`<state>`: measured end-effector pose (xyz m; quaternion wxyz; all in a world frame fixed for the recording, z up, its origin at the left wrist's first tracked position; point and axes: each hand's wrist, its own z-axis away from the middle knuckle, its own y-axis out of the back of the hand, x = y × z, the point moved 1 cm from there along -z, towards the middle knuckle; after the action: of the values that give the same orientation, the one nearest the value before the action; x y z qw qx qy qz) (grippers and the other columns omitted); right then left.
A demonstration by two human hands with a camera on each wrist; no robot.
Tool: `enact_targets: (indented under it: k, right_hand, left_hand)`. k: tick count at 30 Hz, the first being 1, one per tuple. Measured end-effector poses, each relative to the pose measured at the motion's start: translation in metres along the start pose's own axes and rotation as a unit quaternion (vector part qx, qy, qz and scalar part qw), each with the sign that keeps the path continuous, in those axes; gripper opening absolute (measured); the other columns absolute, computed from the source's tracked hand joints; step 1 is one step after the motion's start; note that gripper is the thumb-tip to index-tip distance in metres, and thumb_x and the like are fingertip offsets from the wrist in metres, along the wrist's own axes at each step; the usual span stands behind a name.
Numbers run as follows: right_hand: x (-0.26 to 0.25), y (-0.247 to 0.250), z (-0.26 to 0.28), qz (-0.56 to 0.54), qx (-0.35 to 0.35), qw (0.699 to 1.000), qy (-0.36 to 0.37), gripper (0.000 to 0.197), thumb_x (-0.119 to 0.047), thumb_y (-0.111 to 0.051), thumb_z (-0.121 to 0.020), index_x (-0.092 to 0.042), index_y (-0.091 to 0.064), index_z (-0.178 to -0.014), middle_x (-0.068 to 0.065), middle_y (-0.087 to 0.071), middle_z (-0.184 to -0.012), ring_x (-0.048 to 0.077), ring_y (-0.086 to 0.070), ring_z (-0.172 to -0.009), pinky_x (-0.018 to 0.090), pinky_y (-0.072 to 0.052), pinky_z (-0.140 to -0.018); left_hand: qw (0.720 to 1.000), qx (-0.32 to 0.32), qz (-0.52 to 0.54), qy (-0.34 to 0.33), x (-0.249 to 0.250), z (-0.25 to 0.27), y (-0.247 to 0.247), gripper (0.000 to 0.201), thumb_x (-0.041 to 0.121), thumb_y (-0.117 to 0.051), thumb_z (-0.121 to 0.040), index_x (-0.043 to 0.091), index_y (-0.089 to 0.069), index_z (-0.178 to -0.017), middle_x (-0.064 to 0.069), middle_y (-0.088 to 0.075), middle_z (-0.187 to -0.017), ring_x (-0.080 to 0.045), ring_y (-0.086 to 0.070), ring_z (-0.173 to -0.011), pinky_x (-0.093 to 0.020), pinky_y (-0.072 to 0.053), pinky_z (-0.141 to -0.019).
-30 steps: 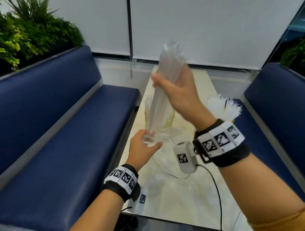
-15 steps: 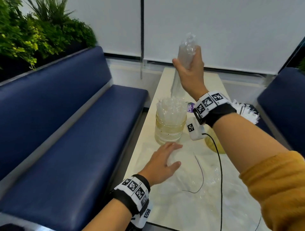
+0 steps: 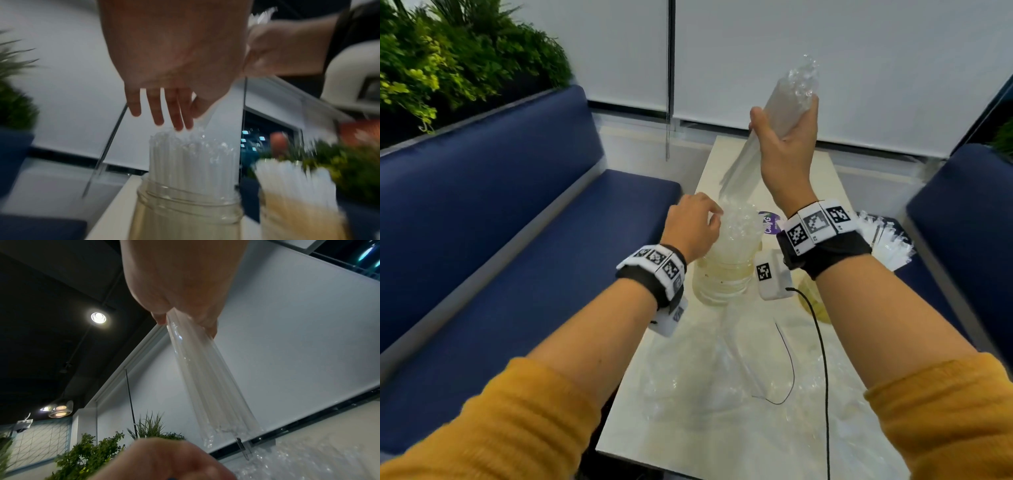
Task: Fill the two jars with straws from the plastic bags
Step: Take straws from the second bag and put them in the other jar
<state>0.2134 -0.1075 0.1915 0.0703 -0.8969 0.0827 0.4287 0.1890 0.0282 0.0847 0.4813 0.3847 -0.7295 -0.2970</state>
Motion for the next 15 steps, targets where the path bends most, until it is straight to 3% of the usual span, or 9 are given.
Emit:
enact_targets:
  k: [2, 3, 5, 8, 11, 15]
  right_hand:
    - [0.002, -0.004, 0.000, -0.024, 0.006, 0.999, -0.023, 0.043, -0.024, -0.074, -0.087, -0.014, -0.048, -0.119, 0.017, -0.064, -0.110, 0.031, -0.066, -0.102, 0.045, -0.054, -0.093]
    - [0.004, -0.006, 0.000, -0.033, 0.010, 0.999, -0.038, 0.045, -0.026, -0.075, -0.086, -0.014, -0.048, -0.121, 0.019, -0.064, -0.113, 0.034, -0.066, -0.104, 0.048, -0.054, -0.094]
    - [0.012, -0.008, 0.002, -0.045, 0.019, 0.996, -0.068, 0.048, -0.029, -0.075, -0.085, -0.014, -0.048, -0.122, 0.021, -0.065, -0.114, 0.034, -0.066, -0.105, 0.046, -0.053, -0.096]
    - [0.031, -0.006, 0.006, -0.053, 0.037, 0.992, -0.108, 0.046, -0.026, -0.074, -0.085, -0.015, -0.049, -0.122, 0.021, -0.066, -0.112, 0.033, -0.068, -0.101, 0.042, -0.056, -0.092]
    - [0.048, 0.003, 0.005, -0.101, 0.078, 0.978, -0.165, 0.061, -0.017, -0.074, -0.086, -0.011, -0.042, -0.137, 0.021, -0.062, -0.121, 0.031, -0.071, -0.093, 0.044, -0.061, -0.084]
    - [0.061, 0.022, -0.009, -0.126, 0.108, 0.966, -0.196, 0.058, -0.007, -0.071, -0.088, -0.005, -0.040, -0.138, 0.016, -0.063, -0.107, 0.022, -0.070, -0.075, 0.041, -0.061, -0.076]
  left_hand:
    - [0.988, -0.074, -0.121, -0.054, -0.002, -0.012, -0.010, 0.037, 0.031, -0.040, -0.103, 0.015, -0.073, -0.101, 0.000, -0.068, -0.112, -0.026, -0.057, -0.105, -0.045, -0.042, -0.096]
    - [0.980, -0.103, -0.155, -0.076, -0.004, -0.013, -0.015, 0.041, 0.032, -0.036, -0.104, 0.014, -0.072, -0.098, -0.002, -0.068, -0.109, -0.027, -0.056, -0.106, -0.048, -0.038, -0.100]
    - [0.969, -0.153, -0.171, -0.096, -0.010, -0.010, -0.026, 0.045, 0.036, -0.029, -0.106, 0.018, -0.070, -0.109, -0.003, -0.067, -0.116, -0.030, -0.051, -0.123, -0.057, -0.025, -0.112]
    - [0.967, -0.196, -0.140, -0.085, -0.014, -0.003, -0.035, 0.048, 0.044, -0.021, -0.107, 0.034, -0.053, -0.142, -0.003, -0.054, -0.145, -0.032, -0.028, -0.148, -0.065, -0.003, -0.120]
    - [0.968, -0.184, -0.141, -0.091, -0.018, 0.001, -0.034, 0.048, 0.046, -0.022, -0.107, 0.032, -0.053, -0.142, -0.002, -0.054, -0.146, -0.028, -0.029, -0.148, -0.063, -0.002, -0.122]
    - [0.975, -0.156, -0.113, -0.110, -0.034, 0.003, -0.032, 0.043, 0.044, -0.030, -0.108, 0.027, -0.061, -0.132, 0.003, -0.057, -0.138, -0.020, -0.033, -0.144, -0.062, -0.011, -0.121]
